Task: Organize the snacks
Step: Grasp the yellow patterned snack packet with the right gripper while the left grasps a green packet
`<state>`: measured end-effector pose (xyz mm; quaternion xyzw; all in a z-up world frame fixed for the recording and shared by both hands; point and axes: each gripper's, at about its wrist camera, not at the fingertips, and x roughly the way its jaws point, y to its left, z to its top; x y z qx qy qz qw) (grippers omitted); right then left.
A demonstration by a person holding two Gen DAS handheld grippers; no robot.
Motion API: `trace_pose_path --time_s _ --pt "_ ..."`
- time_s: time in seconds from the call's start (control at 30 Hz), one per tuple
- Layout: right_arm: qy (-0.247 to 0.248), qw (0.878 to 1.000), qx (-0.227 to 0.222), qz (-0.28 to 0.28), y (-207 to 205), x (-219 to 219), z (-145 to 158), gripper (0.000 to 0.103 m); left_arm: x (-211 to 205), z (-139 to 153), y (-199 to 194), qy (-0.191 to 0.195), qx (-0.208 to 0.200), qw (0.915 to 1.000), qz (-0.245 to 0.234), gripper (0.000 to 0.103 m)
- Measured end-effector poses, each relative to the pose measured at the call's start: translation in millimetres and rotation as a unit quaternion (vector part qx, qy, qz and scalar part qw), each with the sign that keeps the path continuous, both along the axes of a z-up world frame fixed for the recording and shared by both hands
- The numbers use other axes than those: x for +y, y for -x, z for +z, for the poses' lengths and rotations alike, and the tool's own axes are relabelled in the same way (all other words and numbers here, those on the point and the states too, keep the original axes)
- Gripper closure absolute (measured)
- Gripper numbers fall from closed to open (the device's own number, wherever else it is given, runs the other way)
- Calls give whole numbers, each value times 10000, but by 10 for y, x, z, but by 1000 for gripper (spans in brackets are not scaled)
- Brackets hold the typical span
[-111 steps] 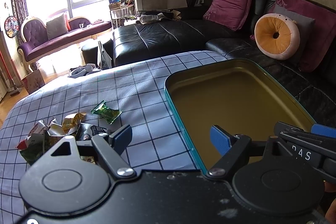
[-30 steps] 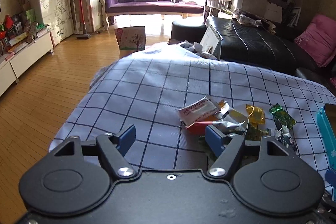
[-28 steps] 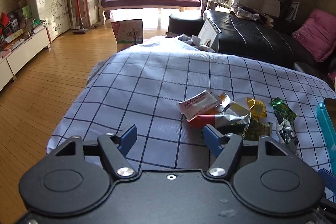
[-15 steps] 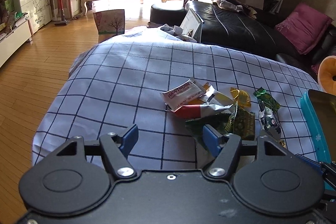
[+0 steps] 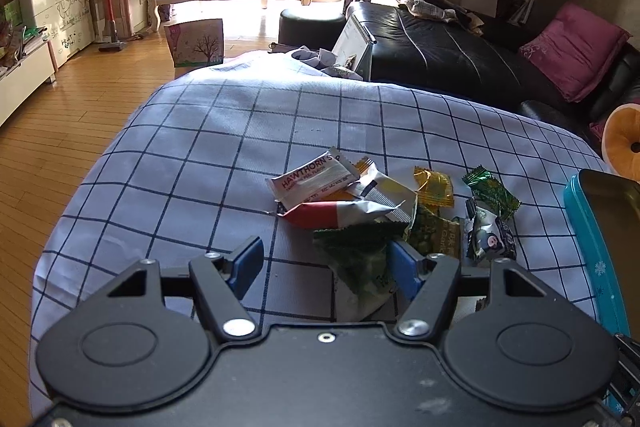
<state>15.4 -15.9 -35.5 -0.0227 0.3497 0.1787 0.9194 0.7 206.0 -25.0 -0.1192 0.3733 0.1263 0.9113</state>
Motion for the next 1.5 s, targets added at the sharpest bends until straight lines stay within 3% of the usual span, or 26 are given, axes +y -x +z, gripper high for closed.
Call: trace_pose_path --time_s 0.33,0.4,0.47,0.57,0.83,1.1,1.33,1.5 --pt "-76 9999 82 -118 -58 -72 -31 48 -18 -49 -168 21 129 9999 11 34" --pt "-59 9999 101 -124 -59 -68 -45 48 25 -79 -190 203 216 9996 17 34" --pt "-30 9998 138 -121 -73 -65 -69 48 59 -109 -191 430 324 9986 -4 41" --pt "-7 9997 173 -142 -89 -61 -83 49 50 -108 -154 476 323 9983 -118 54" --pt "61 9999 102 -63 -41 -28 -99 49 164 -58 34 568 321 9978 139 60" --pt "80 9998 118 -109 -30 -8 -113 49 556 -28 197 629 324 9926 991 61" --pt "24 9998 143 -143 -48 -28 -117 49 652 -52 242 737 386 9910 1049 57" --pt "-147 9993 43 -352 -38 -75 -122 57 671 -66 250 806 411 9906 1030 57"
